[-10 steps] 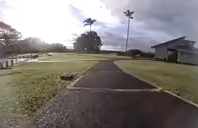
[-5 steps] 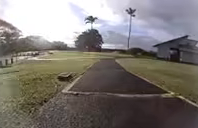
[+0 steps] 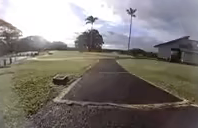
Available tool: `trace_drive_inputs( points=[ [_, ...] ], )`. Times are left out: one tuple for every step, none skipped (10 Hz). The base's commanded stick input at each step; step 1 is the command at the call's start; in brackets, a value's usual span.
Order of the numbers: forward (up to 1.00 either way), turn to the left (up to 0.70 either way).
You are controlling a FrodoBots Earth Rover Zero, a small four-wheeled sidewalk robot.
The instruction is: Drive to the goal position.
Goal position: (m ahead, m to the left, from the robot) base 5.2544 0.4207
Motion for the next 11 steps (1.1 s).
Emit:
trace_drive_inputs(
  points=[
    [0.60, -0.15],
    [0.60, -0.15],
    [0.60, -0.14],
    [0.60, -0.08],
    [0.60, 0.00],
    [0.60, 0.00],
    [0.60, 0.00],
    [0.60, 0.00],
    [0.60, 0.00],
    [0.60, 0.00],
    [0.60, 0.00]
  ],
)
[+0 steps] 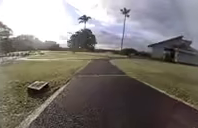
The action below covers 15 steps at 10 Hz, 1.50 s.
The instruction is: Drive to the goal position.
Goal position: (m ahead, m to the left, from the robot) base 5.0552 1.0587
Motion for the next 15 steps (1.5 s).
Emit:
trace_drive_inputs(
  points=[
    [0.60, 0.00],
    [0.60, 0.00],
    [0.60, 0.00],
    [0.60, 0.00],
    [0.60, 0.00],
    [0.60, 0.00],
    [0.60, 0.00],
    [0.60, -0.01],
    [0.60, -0.05],
    [0.60, -0.15],
    [0.60, -0.15],
    [0.60, -0.15],
    [0.60, -0.15],
    [0.60, -0.15],
    [0.60, -0.15]
  ],
)
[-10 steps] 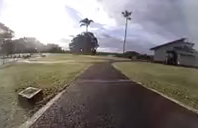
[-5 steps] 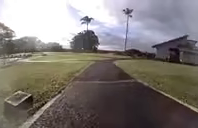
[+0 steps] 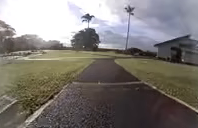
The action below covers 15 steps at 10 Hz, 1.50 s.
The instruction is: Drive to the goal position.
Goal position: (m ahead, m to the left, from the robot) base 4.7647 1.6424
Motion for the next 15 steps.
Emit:
trace_drive_inputs(
  points=[
    [0.60, -0.15],
    [0.60, -0.05],
    [0.60, 0.00],
    [0.60, 0.00],
    [0.60, 0.00],
    [0.60, 0.00],
    [0.60, 0.00],
    [0.60, 0.00],
    [0.60, 0.00],
    [0.60, 0.00],
    [0.60, -0.12],
    [0.60, -0.05],
    [0.60, 0.00],
    [0.60, 0.00],
    [0.60, 0.00]
  ],
)
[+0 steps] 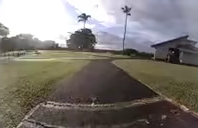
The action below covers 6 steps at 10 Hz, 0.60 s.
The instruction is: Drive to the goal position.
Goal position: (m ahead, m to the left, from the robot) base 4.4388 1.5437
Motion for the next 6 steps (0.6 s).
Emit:
trace_drive_inputs(
  points=[
    [0.60, 0.00],
    [0.60, 0.00],
    [0.60, 0.00],
    [0.60, -0.02],
    [0.60, -0.15],
    [0.60, -0.15]
  ],
)
